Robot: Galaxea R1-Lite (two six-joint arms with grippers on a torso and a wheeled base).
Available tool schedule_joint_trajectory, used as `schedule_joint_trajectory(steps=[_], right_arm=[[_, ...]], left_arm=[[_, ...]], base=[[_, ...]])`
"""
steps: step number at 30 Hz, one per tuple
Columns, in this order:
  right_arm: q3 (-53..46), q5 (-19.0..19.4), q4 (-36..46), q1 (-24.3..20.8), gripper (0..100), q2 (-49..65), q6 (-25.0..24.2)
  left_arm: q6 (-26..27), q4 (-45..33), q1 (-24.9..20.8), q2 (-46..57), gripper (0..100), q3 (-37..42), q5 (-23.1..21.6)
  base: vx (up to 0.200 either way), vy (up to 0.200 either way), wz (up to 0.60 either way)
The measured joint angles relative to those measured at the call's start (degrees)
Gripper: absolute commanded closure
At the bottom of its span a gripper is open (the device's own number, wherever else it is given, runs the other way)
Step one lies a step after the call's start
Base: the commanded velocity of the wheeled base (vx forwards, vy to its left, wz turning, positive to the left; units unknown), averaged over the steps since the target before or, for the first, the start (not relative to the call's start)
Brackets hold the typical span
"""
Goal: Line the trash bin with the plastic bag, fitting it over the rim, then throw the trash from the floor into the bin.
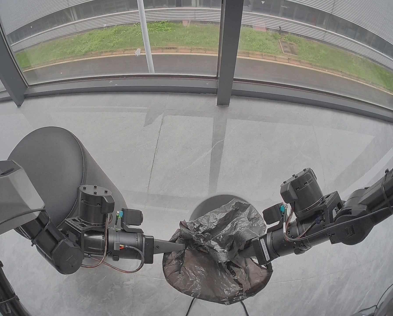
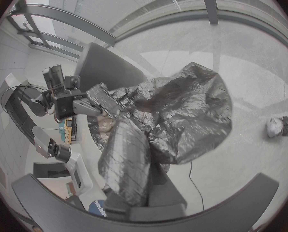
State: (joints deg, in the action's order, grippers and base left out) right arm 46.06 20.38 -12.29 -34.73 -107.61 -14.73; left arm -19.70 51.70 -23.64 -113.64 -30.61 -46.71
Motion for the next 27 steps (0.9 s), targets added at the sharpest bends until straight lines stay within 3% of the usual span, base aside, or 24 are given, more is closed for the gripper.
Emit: schedule_joint_trajectory(steps=[5,9,13,20,27], right_arm=[[3.9,1.0,11.5,0.1,100,0.9,-0.3],[7.0,1.3,14.6,0.7,100,0.4,-0.2],[8.5,0.2,9.9,2.2,100,-1.8,0.0],[9.5,-4.6,-7.0,6.9,100,-8.6,1.5],[9.4,-6.2,-9.6,11.5,100,-11.8,10.2]], left_arm=[[-1.1,0.0,0.2,2.2,100,1.8,-1.4],[-1.3,0.2,0.5,1.6,100,1.7,-1.8],[-1.3,1.4,0.7,-1.8,100,-0.4,-1.8],[-1.6,8.6,1.1,-11.9,100,-8.5,0.6],[-1.8,11.4,1.2,-17.2,100,-12.8,2.0]], base=[[0.0,0.0,0.0],[0.0,0.0,0.0],[0.0,0.0,0.0],[0.0,0.0,0.0],[0.0,0.0,0.0]])
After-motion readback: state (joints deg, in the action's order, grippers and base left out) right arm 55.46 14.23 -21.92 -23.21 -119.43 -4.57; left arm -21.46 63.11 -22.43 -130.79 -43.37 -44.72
